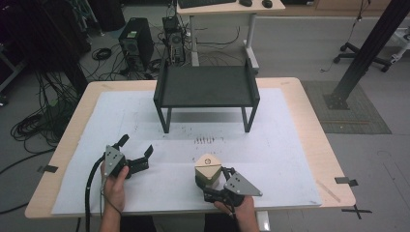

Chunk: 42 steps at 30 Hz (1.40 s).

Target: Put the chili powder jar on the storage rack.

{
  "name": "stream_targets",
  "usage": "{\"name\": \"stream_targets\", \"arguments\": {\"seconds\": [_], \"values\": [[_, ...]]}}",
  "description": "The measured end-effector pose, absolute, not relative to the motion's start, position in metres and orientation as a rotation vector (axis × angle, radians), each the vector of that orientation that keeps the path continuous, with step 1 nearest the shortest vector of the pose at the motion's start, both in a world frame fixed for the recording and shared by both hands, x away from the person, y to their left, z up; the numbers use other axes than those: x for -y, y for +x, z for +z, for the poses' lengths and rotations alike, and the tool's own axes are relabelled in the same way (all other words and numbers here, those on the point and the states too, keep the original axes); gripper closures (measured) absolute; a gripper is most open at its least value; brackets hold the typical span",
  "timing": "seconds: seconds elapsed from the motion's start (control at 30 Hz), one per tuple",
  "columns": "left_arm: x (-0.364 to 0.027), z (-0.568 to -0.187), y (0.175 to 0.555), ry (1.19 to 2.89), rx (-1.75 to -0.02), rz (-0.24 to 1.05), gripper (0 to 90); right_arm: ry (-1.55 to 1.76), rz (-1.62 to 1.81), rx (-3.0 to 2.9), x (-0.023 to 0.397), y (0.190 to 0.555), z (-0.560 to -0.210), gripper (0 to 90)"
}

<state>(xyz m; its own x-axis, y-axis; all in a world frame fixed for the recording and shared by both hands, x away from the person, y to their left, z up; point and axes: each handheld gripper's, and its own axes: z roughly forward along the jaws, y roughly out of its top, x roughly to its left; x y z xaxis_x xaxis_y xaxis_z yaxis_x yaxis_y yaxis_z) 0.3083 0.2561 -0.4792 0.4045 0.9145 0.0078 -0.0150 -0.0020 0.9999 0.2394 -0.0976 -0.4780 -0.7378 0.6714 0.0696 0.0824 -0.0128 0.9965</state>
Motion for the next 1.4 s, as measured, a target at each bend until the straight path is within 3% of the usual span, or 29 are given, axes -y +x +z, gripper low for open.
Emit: {"name": "stream_targets", "arguments": {"seconds": [1.4], "values": [[-0.2562,-0.4792,0.3083,1.373,-0.886,0.907,0.4,0.765,1.796,-1.845,0.0980,0.2397,-0.4782,28.7]]}}
